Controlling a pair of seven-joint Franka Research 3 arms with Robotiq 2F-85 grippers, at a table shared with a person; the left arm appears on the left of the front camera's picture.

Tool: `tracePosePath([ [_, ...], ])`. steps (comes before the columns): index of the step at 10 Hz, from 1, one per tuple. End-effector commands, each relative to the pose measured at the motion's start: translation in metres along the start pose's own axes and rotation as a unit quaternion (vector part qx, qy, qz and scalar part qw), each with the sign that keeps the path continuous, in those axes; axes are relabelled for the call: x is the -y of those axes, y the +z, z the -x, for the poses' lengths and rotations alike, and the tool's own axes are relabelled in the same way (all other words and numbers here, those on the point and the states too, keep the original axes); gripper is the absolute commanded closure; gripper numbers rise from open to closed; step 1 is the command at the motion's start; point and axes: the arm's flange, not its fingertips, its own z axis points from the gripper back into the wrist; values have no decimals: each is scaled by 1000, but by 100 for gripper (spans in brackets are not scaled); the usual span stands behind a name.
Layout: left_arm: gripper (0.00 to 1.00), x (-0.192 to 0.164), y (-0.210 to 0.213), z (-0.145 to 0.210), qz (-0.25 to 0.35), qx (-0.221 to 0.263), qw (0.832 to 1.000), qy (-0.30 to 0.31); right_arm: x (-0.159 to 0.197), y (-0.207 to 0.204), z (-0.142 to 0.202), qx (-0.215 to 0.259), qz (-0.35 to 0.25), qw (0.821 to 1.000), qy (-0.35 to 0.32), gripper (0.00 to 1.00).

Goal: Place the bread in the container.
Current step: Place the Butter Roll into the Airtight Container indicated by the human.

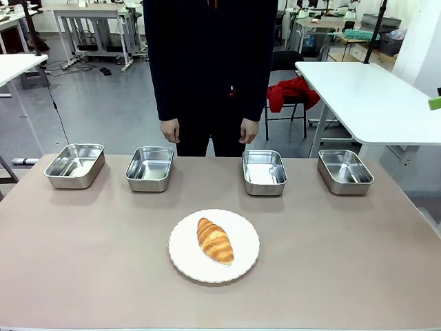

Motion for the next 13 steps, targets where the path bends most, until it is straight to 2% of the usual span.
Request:
tracePosePath([
  [1,0,0,1,0,-1,0,1000,-1,0,0,-1,8,-3,1000,2,0],
  [13,0,0,1,0,-1,0,1000,-1,0,0,-1,8,-3,1000,2,0],
])
